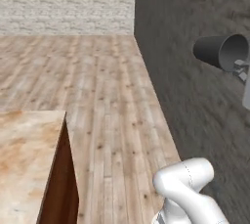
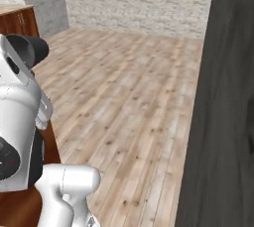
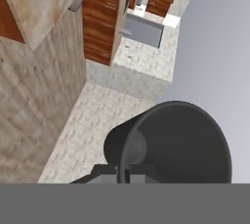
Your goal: There is a bowl on the dining counter. Grab a lemon wedge from the fridge and place it in the bowl. Then get the liquor bottle and glass cup from the cabinet and place them next to the bowl.
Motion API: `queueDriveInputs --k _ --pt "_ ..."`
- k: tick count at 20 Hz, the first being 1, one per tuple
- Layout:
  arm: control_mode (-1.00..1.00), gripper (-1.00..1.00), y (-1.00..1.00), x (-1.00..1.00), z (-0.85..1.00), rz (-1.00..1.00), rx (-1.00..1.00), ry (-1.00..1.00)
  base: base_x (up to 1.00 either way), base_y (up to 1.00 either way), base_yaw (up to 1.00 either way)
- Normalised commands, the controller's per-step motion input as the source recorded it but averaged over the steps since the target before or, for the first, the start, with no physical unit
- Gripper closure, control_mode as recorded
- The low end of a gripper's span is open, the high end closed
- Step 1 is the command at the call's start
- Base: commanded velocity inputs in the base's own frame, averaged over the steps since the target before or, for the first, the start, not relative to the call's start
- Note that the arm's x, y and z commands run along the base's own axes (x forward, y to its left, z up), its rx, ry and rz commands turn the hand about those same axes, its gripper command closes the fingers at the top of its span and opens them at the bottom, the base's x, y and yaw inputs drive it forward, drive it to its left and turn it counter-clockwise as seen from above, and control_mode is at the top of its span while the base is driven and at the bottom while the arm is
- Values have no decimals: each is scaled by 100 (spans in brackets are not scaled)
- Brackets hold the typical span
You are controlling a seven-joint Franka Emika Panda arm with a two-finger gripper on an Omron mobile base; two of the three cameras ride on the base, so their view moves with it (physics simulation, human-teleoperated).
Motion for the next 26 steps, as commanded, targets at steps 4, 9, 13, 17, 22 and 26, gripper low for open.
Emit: queueDriveInputs --k 4,9,13,17,22,26 --pt "100 100 0 0 0 0 0 0 100 -40 37" --pt "100 100 0 0 0 0 0 0 100 -39 37" --pt "100 100 0 0 0 0 0 0 100 -44 35" --pt "100 100 0 0 0 0 0 0 100 -44 35" --pt "100 100 0 0 0 0 0 0 100 -40 36" --pt "100 100 0 0 0 0 0 0 100 -32 40"
